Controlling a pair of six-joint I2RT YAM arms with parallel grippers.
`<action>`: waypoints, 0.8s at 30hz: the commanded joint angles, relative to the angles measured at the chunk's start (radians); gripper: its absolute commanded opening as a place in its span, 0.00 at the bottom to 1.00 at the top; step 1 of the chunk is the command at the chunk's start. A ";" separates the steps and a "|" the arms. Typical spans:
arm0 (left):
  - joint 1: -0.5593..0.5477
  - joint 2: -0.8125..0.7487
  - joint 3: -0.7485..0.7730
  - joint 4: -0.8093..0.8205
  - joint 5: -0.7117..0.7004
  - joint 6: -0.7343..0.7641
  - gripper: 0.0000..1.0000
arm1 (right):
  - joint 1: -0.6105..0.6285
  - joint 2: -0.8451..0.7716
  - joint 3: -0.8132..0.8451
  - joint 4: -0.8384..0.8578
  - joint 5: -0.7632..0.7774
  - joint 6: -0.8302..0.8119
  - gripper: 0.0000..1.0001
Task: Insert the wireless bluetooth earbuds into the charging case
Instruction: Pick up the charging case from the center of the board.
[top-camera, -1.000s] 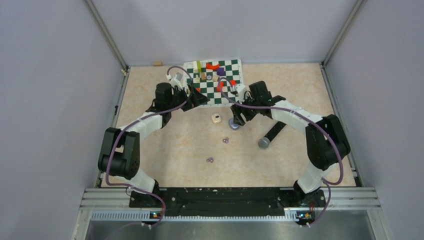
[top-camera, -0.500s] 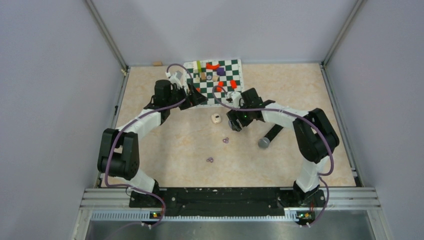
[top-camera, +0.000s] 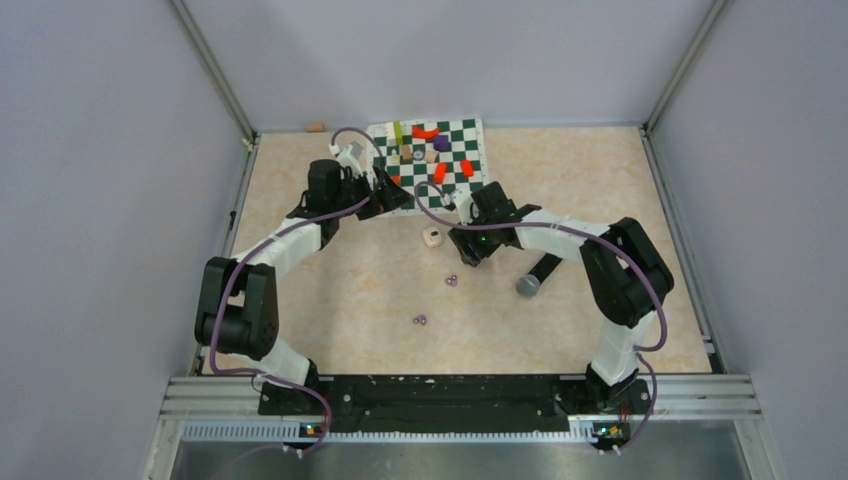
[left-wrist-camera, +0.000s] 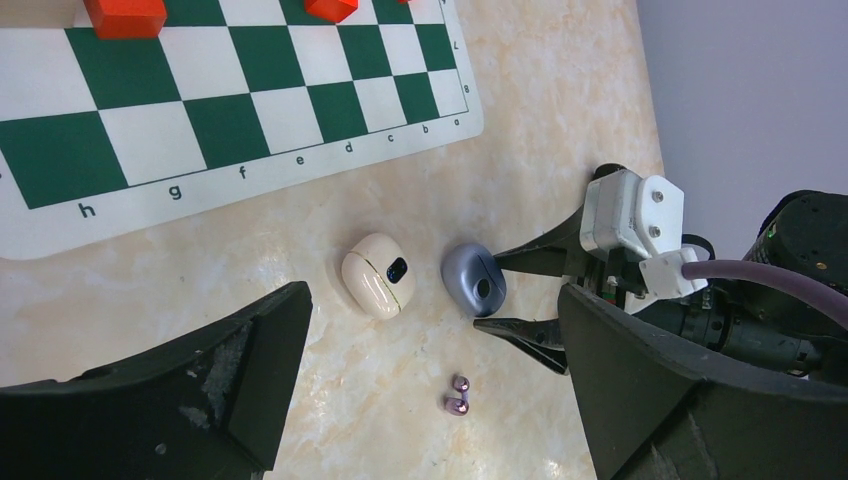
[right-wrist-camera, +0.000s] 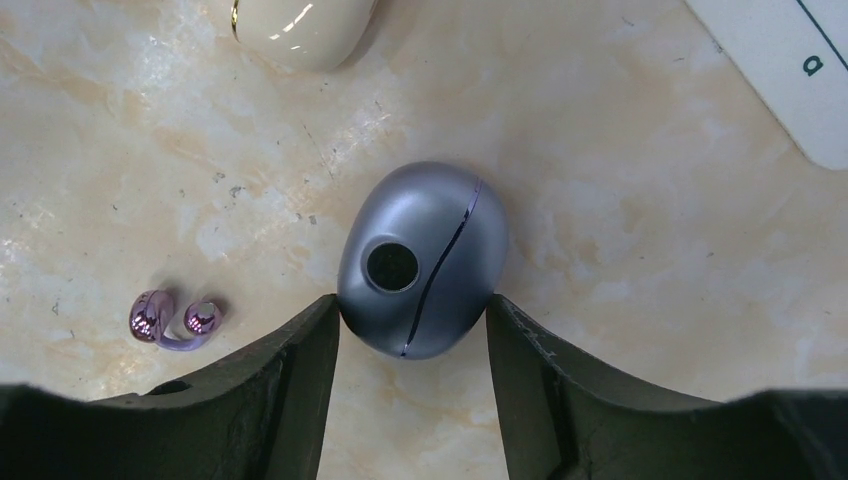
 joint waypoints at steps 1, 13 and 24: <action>0.007 -0.045 0.039 0.006 -0.002 0.016 0.99 | 0.018 0.009 0.015 0.010 0.045 -0.021 0.54; 0.006 -0.021 0.033 0.020 0.023 0.005 0.99 | 0.030 -0.085 -0.052 0.126 0.063 -0.134 0.25; -0.002 0.027 0.016 0.124 0.172 -0.047 0.99 | -0.005 -0.298 -0.117 0.167 -0.084 -0.216 0.25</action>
